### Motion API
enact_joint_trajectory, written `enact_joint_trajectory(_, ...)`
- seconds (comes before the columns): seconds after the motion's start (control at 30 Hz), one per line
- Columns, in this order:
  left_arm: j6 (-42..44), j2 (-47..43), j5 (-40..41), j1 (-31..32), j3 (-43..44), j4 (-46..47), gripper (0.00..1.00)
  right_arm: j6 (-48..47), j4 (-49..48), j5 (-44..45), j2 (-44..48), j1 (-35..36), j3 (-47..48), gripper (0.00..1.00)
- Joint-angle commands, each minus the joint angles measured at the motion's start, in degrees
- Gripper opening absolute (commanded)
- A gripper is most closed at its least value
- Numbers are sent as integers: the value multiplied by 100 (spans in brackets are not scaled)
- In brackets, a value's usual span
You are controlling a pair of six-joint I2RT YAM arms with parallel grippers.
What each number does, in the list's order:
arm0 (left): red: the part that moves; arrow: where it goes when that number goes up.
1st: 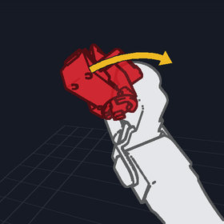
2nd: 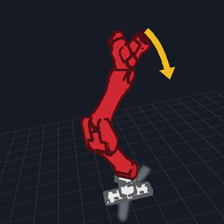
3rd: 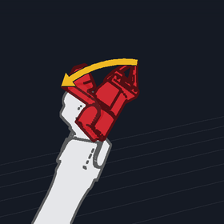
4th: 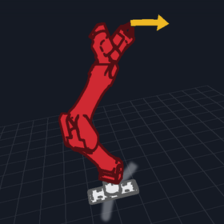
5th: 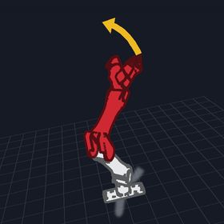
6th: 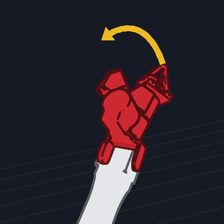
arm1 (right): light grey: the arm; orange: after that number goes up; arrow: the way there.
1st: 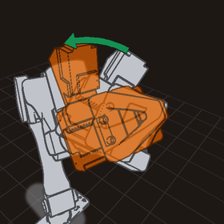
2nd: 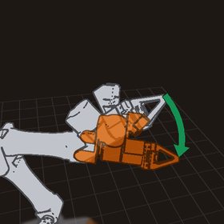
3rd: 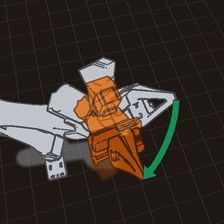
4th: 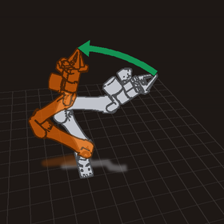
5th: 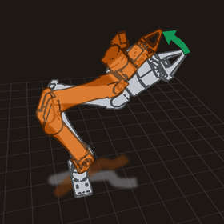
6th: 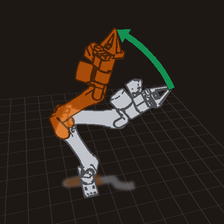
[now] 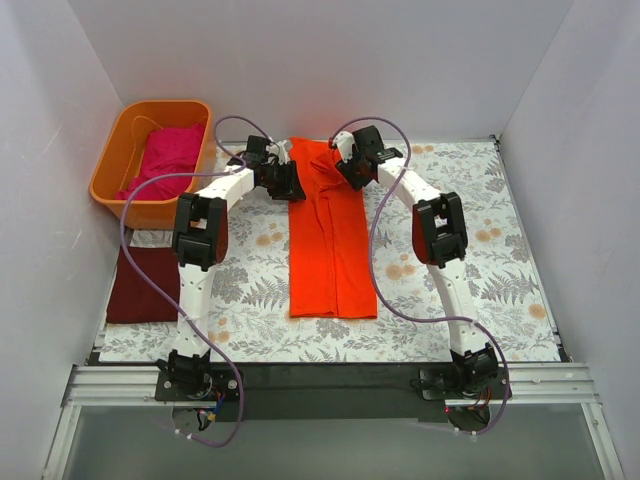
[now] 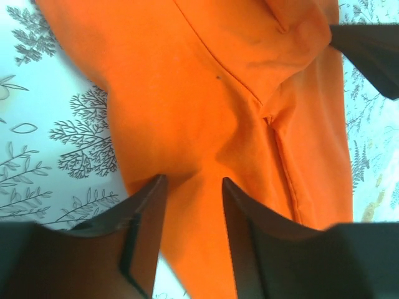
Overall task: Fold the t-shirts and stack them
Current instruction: Fold the tshirt
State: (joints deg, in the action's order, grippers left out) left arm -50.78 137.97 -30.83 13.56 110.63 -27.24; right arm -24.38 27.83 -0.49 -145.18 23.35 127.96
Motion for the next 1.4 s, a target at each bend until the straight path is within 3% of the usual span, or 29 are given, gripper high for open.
enact_joint_trajectory(0.0, 314, -727, 7, -73, 72, 114, 41, 109, -261, -424, 857, -59, 80, 56)
enact_joint_trajectory(0.07, 481, -1192, 7, -73, 117, 140, 45, 179, -340, -828, 1254, -50, 36, 62)
enact_joint_trajectory(0.1, 699, -1394, 7, -73, 117, 167, 51, 249, -488, -952, 1665, -50, -60, 71)
enact_joint_trajectory(0.17, 903, -1989, 77, -73, 3, 254, 60, 311, -717, -1137, 2106, -33, -279, 71)
enact_joint_trajectory(0.23, 1306, -2396, -71, -73, -207, 342, 77, -11, -971, -1453, 2783, -33, -780, 74)
enact_joint_trajectory(0.27, 1456, -2641, -194, -73, -278, 360, 78, -179, -1034, -1515, 3020, -33, -964, 78)
enact_joint_trajectory(0.3, 1562, -3044, -221, -73, -409, 473, 79, -285, -1078, -1533, 3475, -7, -1358, 92)
enact_joint_trajectory(0.4, 1098, -3940, 348, -73, -1339, 1474, 78, -1110, -851, -2066, 4319, 2, -2105, 98)
enact_joint_trajectory(0.43, 1576, -4110, 123, -82, -1490, 1572, 79, -1626, -537, -2243, 4523, 11, -2309, 99)
enact_joint_trajectory(0.5, 2489, -4661, -717, -73, -2129, 1294, 79, -2033, -1, -2620, 5077, 46, -2878, 98)
enact_joint_trajectory(0.53, 2712, -4865, -905, -47, -2133, 1170, 79, -2035, 3, -2744, 5244, 73, -3056, 98)
enact_joint_trajectory(0.63, 3187, -5867, -1109, 242, -3404, 696, 79, -2606, 793, -3097, 5974, 187, -4177, 98)
enact_joint_trajectory(0.77, 4250, -7159, -891, 1024, -5215, 325, 73, -3116, 1057, -3080, 6992, 747, -5916, 96)
enact_joint_trajectory(0.8, 4339, -7422, -768, 1217, -5932, 325, 73, -3264, 1031, -3036, 7134, 871, -6219, 95)
enact_joint_trajectory(0.87, 4436, -7897, -557, 1824, -6516, 360, 72, -3336, 1014, -2975, 7363, 1309, -7043, 90)
enact_joint_trajectory(1.03, 4323, -8023, 94, 2590, -7686, 885, 69, -3144, 208, -2588, 7399, 1927, -8163, 80)
enact_joint_trajectory(1.27, 4190, -7320, 429, 2775, -8013, 1704, 56, -2985, -603, -2324, 6917, 2156, -8683, 62)
enact_joint_trajectory(1.37, 4392, -7179, 437, 2845, -8206, 2161, 51, -2985, -735, -2385, 6855, 2191, -8814, 59)
